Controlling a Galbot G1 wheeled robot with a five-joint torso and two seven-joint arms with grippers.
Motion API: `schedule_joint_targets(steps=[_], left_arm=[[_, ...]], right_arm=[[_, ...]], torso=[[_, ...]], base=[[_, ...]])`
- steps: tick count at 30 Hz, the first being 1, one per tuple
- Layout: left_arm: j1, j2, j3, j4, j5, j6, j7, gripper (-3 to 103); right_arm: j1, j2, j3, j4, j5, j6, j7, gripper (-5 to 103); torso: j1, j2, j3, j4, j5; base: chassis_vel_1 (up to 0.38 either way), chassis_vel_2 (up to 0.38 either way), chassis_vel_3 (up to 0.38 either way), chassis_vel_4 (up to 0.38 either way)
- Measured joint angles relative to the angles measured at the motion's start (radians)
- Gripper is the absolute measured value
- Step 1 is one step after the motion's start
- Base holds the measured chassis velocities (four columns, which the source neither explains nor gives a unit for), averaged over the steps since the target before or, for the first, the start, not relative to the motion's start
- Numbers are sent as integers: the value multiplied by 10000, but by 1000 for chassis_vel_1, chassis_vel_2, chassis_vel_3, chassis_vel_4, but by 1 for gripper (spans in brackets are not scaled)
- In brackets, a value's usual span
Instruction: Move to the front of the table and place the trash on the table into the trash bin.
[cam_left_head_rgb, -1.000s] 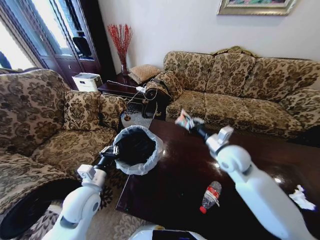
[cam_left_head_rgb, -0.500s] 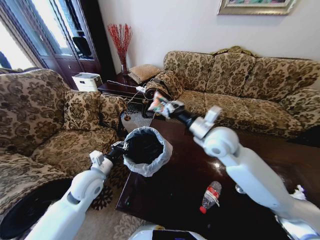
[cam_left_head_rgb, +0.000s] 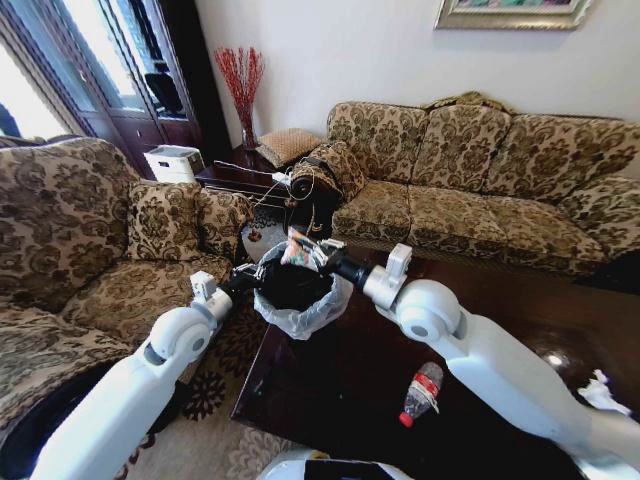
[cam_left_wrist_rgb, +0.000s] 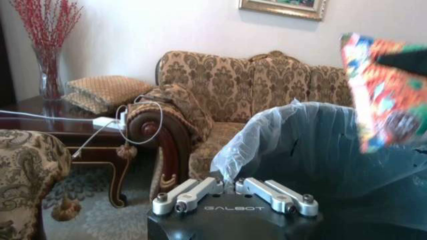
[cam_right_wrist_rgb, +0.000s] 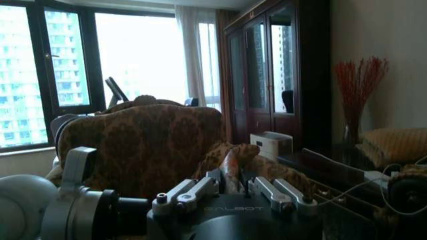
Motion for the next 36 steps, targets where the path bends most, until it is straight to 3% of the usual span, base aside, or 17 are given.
schedule_joint_targets(steps=[3, 5, 7, 8, 9, 13, 14, 17, 20, 22, 25, 31, 34, 36], left_arm=[[27, -8, -1, -91, -12, 40, -17, 3], [32, -8, -10, -99, -12, 51, -27, 3], [41, 4, -62, -154, -51, 96, -32, 3], [41, 4, -62, -154, -51, 96, -32, 3], [48, 15, -81, -176, -60, 108, -34, 3], [134, -39, -151, -178, -32, 131, -42, 3], [274, -133, -281, -178, 27, 133, -46, 3], [521, -246, -505, -182, 97, 109, -79, 3], [849, -305, -711, -340, 232, -48, -91, 3], [945, -327, -733, -399, 397, -153, -89, 3], [1468, -586, -1045, -736, 1039, -401, -90, 3], [1640, -1129, -1142, -1050, 1521, -479, -226, 3], [1623, -1429, -1056, -1135, 1668, -479, -348, 3], [1491, -1646, -865, -1106, 1738, -454, -339, 3]], right_arm=[[8, 38, -35, -105, -107, 14, 17, 28], [33, 44, -37, -134, -120, 14, 21, 28], [85, 58, -46, -191, -129, 14, 48, 40], [85, 58, -46, -191, -129, 14, 48, 40], [94, 74, -44, -220, -148, 15, 81, 51], [78, 112, 147, -246, -168, 78, 284, 56], [29, 71, 374, -225, -83, 89, 525, 68], [-76, -212, 739, -156, 142, 65, 944, 73], [-636, -1027, 1639, -36, 204, 35, 1109, 89], [-936, -1226, 2052, 7, 194, -12, 1085, 89], [-1776, -1648, 3140, 32, 116, -184, 911, 99], [-3330, -2022, 4323, 66, -229, -454, 952, 100], [-4008, -2027, 4698, 92, -585, -524, 1182, 100], [-4644, -1930, 5018, 371, -841, -575, 1847, 100]], torso=[[1, 0, 0, 2, -1], [1, 0, 0, 1, -1], [1, 0, 0, 1, 0], [1, 0, 0, 1, 0], [1, 0, 0, 1, 0], [1, 0, 0, 1, 1], [1, 0, 0, 2, 0], [2, 0, 0, 4, -1], [2, 0, 0, 3, 1], [1, 0, -1, 0, 1], [1, 0, 0, 1, 2], [1, 0, -1, -3, -1], [0, 0, 0, 1, 4], [1, 0, 0, -1, 2]], base=[[0, 0, 0, 0], [0, 0, 0, 0], [0, 0, 0, 0], [0, 0, 0, 0], [0, 0, 0, 0], [0, 0, 0, 0], [0, 0, 0, 0], [0, 0, 0, 0], [0, 0, 0, 0], [0, 0, 0, 0], [0, 0, 0, 0], [0, 0, 0, 0], [0, 0, 0, 0], [0, 0, 0, 0]])
